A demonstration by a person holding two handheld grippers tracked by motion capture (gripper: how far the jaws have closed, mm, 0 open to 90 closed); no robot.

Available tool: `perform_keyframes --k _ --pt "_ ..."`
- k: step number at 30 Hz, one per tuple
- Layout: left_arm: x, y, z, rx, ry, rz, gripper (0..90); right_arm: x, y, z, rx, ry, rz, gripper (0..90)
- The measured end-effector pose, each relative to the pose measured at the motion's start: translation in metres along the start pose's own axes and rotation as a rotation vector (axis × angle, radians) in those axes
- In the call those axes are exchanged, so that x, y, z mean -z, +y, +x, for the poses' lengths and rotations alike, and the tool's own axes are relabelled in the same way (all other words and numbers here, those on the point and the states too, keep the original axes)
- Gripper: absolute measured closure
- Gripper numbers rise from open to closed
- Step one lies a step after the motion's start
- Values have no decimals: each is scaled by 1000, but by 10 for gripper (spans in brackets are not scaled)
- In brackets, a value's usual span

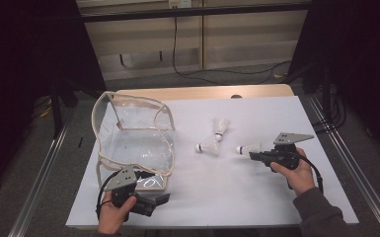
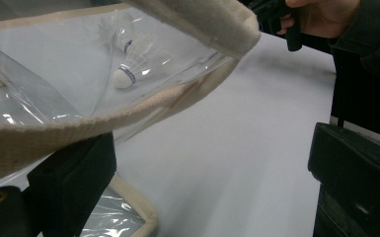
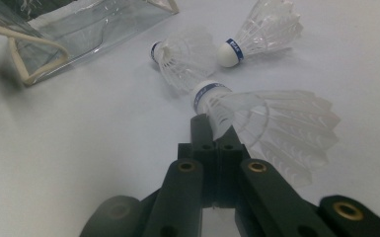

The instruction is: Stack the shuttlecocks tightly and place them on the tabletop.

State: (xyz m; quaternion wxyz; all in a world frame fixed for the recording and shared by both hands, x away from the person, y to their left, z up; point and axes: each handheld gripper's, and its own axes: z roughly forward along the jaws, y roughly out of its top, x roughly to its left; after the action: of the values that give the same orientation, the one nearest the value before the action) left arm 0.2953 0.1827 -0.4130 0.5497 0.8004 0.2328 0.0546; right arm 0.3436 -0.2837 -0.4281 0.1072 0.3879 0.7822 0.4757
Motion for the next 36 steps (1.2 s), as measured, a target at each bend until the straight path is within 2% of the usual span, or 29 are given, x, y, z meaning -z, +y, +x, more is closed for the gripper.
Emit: perform_keyframes --k 24,36 --pt "0 0 0 1 -2 -3 45 -10 12 3 12 7 -4 898" --pt "0 0 0 -1 -2 -1 45 -18 12 1 13 11 2 897"
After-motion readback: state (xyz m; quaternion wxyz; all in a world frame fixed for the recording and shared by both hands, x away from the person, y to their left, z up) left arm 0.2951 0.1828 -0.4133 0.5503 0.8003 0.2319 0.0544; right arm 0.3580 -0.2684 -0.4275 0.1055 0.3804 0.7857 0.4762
